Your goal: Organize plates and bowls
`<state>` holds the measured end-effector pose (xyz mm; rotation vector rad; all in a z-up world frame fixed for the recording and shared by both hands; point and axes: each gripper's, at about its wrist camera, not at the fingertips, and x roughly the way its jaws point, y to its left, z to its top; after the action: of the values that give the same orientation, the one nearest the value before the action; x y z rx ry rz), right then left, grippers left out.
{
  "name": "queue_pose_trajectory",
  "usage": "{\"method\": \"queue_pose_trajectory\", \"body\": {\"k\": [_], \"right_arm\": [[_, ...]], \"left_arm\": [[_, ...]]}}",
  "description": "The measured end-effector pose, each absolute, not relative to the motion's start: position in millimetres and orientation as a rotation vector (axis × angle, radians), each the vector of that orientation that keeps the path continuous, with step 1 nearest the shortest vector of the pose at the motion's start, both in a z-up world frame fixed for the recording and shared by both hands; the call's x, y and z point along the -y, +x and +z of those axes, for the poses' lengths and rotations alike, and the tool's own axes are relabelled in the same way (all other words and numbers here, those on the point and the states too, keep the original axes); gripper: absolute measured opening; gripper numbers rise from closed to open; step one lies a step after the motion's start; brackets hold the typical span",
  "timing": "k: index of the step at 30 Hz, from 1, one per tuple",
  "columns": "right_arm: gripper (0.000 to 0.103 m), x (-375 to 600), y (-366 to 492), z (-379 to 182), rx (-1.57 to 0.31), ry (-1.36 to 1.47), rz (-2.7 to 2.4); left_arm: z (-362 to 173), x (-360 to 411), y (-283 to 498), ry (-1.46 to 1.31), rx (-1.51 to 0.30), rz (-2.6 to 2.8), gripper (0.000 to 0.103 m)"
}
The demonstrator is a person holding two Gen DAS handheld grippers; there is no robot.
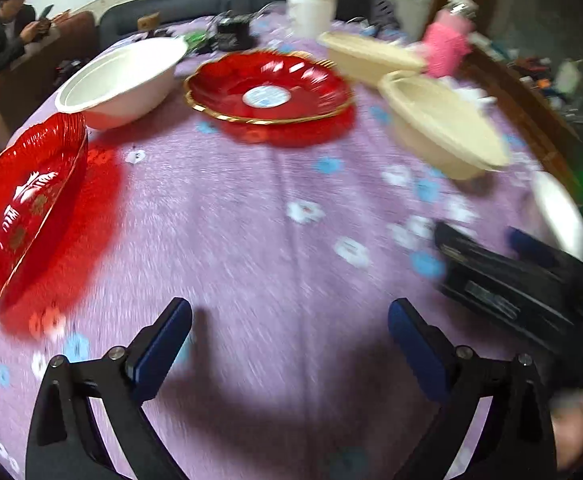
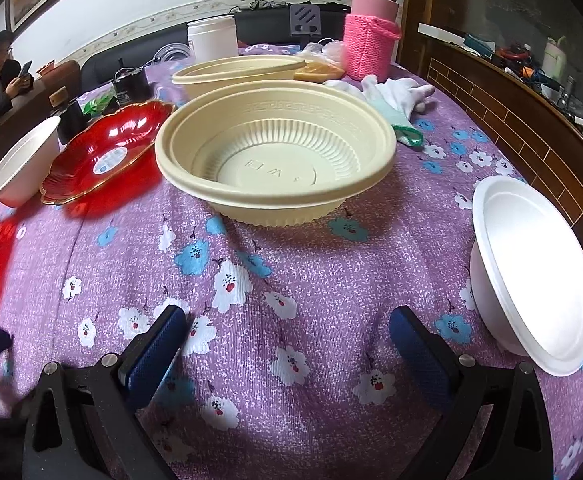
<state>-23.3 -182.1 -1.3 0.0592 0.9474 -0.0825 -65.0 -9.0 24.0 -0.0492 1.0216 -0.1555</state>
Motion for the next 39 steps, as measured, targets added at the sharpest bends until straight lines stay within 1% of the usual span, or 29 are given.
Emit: {"method": "queue_pose_trajectory", "body": {"k": [5,9,14,16,19,21,23,25,26,29,34,36,39], "right_arm": [[0.102,182.3,-23.9,-0.3,-0.972,0.052,-0.068],[0.102,180.7,-23.8,0.0,-1.002,0.045,-0.070],[0.102,182.3,-28.4,2.8,-1.069,0.027,-0.047],[0.101,174.6,-39.3,16.5,-1.029,-0.043,-0.061],[0.101,152.3,-60.6,50.2,-0.893,-0.110,-0.029],[0.101,133.9,-72.7,74.4,-0.793,-0.099,0.033],[0.101,116.7,-74.5,90.6,-0.739,-0.070,0.107],[0.101,94.6,-63.6,96.9,-0.777,-0.015,0.212],[0.101,80.1,-52.2,96.2,-0.825,0.036,0.259],[0.101,46.7,-26.1,85.1,-0.939,0.158,0.392],[0.080,-8.1,-3.0,69.0,-1.014,0.204,0.477],[0.076,-29.0,4.4,62.0,-1.040,0.201,0.494],[0.076,-52.8,12.8,56.2,-1.052,0.144,0.486]], "left_arm": [[71.7,-14.3,-125.3,-0.065,-0.855,-0.219,0.099],[102.6,-77.6,-160.0,-0.158,-0.773,-0.170,0.099],[116.5,-165.4,-179.1,-0.189,-0.717,0.021,0.099],[122.1,-198.9,-183.4,-0.194,-0.702,0.084,0.099],[125.9,-239.2,-184.6,-0.194,-0.688,0.184,0.099],[126.8,-262.8,-175.0,-0.224,-0.700,0.211,0.099],[125.5,-276.8,-166.2,-0.256,-0.706,0.215,0.099],[124.3,-290.2,-155.1,-0.280,-0.716,0.233,0.099],[123.5,-295.9,-150.5,-0.294,-0.722,0.241,0.099],[110.8,-310.4,-117.6,-0.375,-0.770,0.212,0.099],[76.3,-320.8,-79.6,-0.434,-0.884,0.212,0.099],[64.4,-321.2,-68.0,-0.455,-0.917,0.199,0.099],[53.3,-320.5,-56.5,-0.457,-0.936,0.187,0.099]]}}
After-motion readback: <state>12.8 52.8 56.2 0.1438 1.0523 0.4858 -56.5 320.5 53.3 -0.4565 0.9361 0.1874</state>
